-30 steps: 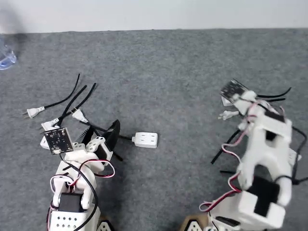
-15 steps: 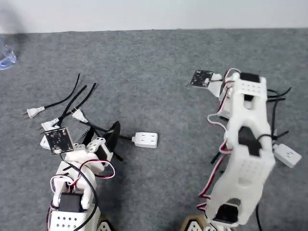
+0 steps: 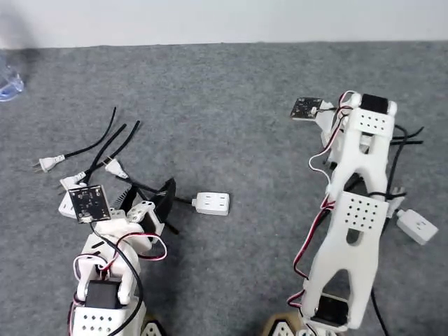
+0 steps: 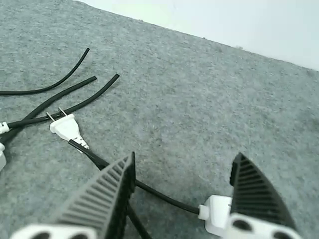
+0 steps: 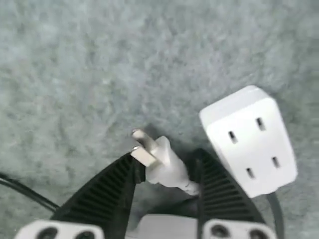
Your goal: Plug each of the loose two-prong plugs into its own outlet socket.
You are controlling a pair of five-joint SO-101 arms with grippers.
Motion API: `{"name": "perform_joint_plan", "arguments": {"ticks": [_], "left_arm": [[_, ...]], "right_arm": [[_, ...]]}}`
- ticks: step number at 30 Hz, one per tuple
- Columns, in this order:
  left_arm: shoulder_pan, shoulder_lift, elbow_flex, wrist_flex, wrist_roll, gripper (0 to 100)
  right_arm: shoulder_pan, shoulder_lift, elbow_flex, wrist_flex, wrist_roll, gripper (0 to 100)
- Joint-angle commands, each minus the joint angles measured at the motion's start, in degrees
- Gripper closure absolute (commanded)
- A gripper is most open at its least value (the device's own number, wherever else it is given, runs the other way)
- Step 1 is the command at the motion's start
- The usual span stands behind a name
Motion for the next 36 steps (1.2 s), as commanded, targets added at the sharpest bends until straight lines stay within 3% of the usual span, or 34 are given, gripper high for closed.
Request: {"name": "perform_joint_plan", "arguments": {"ticks": [1,8,16,26,36], "left_arm": [[0.26,-0.09,-0.66,0.18,-0.62,71],[2.64,0.00,-0.66,0.35,-0.79,71],[2.64,0.00,-0.66,0.35,-0.79,71],[2.64,0.00,-0.66,0.35,-0.79,71],[2.64,-0.35,-0.66,1.49,-0.79,71]], "right_arm": [[0.31,1.19,-7.21,5.85,4.22,99.0],[-1.36,-0.84,-12.22,6.99,-3.87,99.0],[-9.01,-8.22,-8.88,7.25,-14.86,99.1],[-20.09,-34.42,18.90,7.16,-22.86,99.1],[-26.95,-52.79,56.18,5.41,-23.91,99.1]]}}
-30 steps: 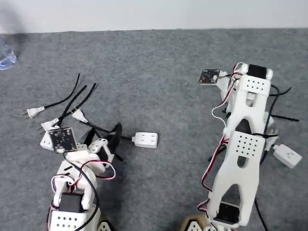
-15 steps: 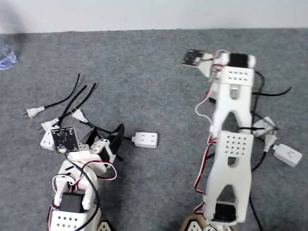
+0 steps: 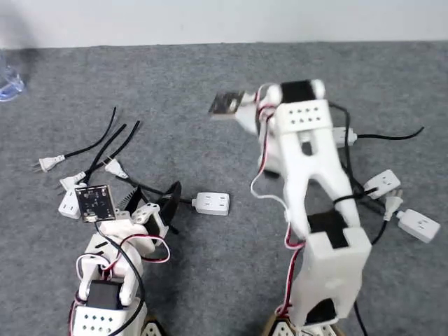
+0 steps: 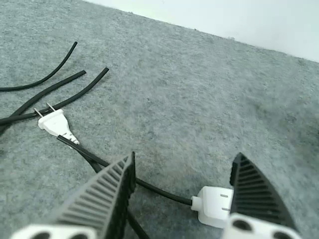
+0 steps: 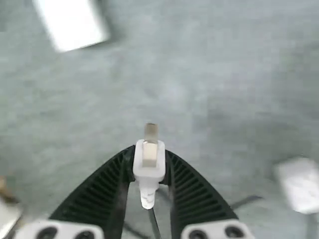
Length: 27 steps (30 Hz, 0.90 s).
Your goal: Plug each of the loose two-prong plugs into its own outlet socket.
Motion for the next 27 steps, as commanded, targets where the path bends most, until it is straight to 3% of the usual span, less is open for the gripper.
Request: {"name": "perform_joint_plan", "arguments": {"ticks": [1,8,16,22,27], "left_arm": [[0.44,-0.35,-0.66,0.35,-0.62,71],[0.44,-0.35,-0.66,0.35,-0.62,71],[0.70,-0.35,-0.66,0.35,-0.62,71],[0.79,-0.35,-0.66,0.35,-0.70,71],[0.70,-0.35,-0.66,0.35,-0.70,71]], "right_arm": [[-1.10,-6.64,10.90,-0.04,-0.62,99.1],[-4.62,-8.84,27.52,-6.99,9.14,99.0],[-9.45,-9.19,38.68,-23.87,9.14,99.0],[-10.07,-9.27,39.47,-27.03,3.43,98.1],[-12.00,-9.27,38.24,-26.42,3.16,78.3]]}}
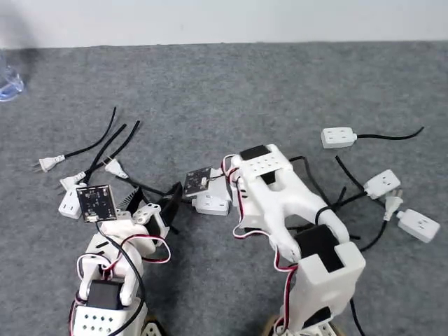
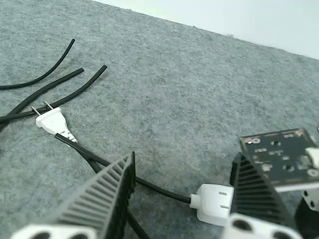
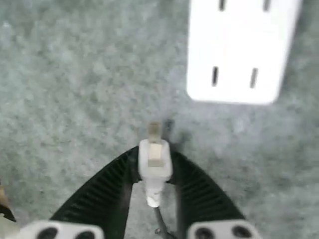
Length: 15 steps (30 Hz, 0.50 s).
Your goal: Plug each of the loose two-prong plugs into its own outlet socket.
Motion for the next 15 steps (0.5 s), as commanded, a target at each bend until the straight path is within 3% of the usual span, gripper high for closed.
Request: {"name": "perform_joint_plan", "arguments": {"ticks": [1,5,15], "left_arm": [[0.26,-0.35,-0.66,0.09,-0.70,71],[0.26,-0.35,-0.66,0.09,-0.70,71],[0.44,-0.26,-0.66,0.09,-0.70,71]], "right_arm": [[-1.36,-3.30,-1.76,-0.48,-0.62,74.0],[-2.07,-3.30,-2.99,-0.04,-0.35,68.3],[3.47,-2.77,-12.13,2.42,-0.26,83.1]]}}
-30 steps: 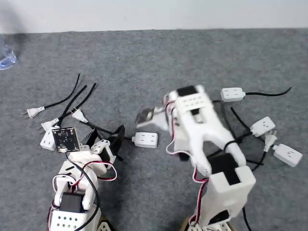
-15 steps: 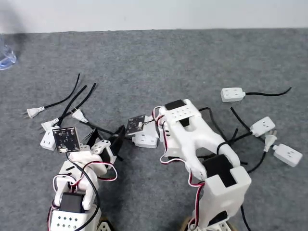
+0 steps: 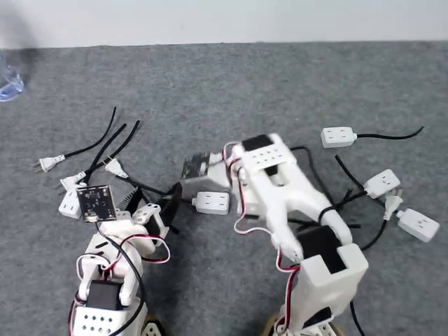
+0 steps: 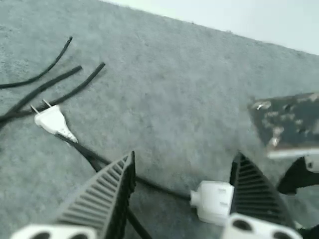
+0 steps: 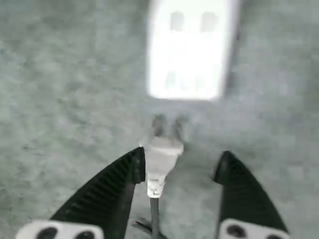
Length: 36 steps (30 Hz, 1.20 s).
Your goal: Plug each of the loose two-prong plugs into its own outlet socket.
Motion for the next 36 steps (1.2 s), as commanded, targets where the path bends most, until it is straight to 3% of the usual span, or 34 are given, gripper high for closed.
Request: {"name": "perform_joint_plan", "arguments": {"ticks": [1,9,15,22,27,32,36], "left_arm": [[0.35,-0.26,-0.66,0.00,-0.26,71],[0.35,-0.26,-0.66,0.00,-0.26,71],[0.44,-0.18,-0.66,0.00,-0.26,71],[0.44,-0.09,-0.66,0.09,-0.26,71],[0.44,-0.09,-0.66,0.09,-0.26,71],[0.44,-0.09,-0.66,0.09,-0.26,71],[0.44,-0.09,-0.66,0.09,-0.26,71]], "right_arm": [[1.80,-1.71,-5.01,0.75,-0.26,84.2],[1.71,2.42,-5.80,1.27,-0.26,89.8],[1.45,-6.90,-13.71,9.71,-2.29,99.2],[1.80,-10.68,-9.93,16.13,-7.12,91.0],[1.36,-11.21,3.16,6.81,-6.42,89.7],[0.40,-11.30,9.76,-2.77,-7.12,76.8],[0.22,-10.68,11.16,-6.46,-7.12,77.8]]}}
